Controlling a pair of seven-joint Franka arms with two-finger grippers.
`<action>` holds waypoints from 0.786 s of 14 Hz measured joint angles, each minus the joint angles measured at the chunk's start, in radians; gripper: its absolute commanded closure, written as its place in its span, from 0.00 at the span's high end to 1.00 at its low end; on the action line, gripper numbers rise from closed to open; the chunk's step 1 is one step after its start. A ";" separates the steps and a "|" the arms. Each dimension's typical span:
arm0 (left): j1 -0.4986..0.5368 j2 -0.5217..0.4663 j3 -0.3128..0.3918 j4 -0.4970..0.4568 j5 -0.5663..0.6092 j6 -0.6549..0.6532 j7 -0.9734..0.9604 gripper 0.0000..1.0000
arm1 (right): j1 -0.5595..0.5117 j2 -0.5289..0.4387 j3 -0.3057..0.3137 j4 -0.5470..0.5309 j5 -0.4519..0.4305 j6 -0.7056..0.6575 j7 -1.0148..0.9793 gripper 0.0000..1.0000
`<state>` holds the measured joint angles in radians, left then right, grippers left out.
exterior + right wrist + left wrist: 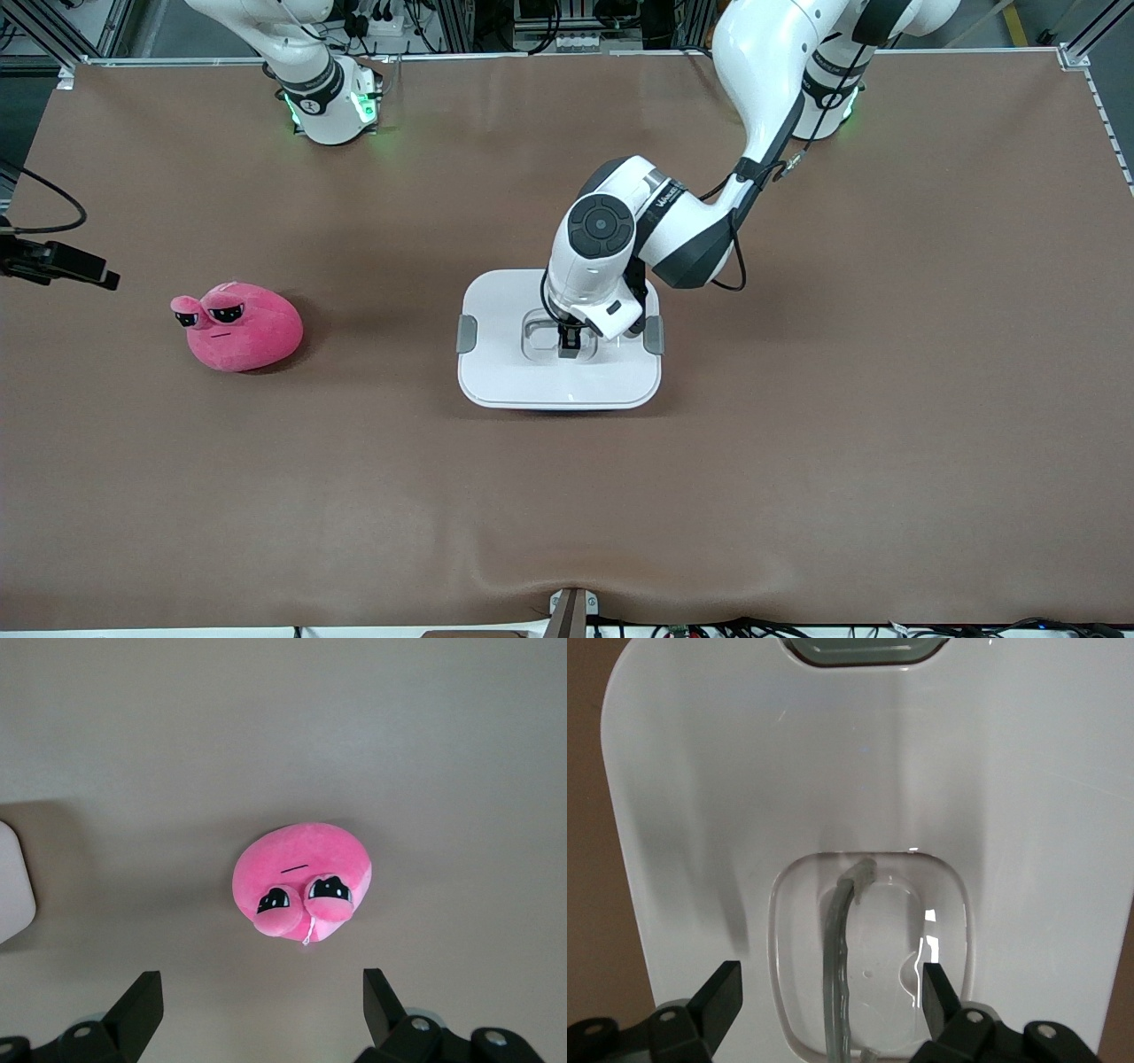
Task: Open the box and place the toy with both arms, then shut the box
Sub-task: 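Reach the right gripper to the pink plush toy and grasp it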
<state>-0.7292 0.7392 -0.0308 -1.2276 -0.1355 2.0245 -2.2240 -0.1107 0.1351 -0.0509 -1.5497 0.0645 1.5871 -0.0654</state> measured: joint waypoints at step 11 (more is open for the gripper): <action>-0.003 -0.006 0.000 0.009 0.000 -0.048 0.001 0.56 | -0.014 0.192 -0.011 -0.015 0.000 0.009 -0.125 1.00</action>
<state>-0.7325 0.7329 -0.0312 -1.2190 -0.1355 1.9765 -2.2231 -0.1246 0.3271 -0.0623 -1.5642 0.0648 1.5965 -0.1904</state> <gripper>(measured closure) 0.392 0.000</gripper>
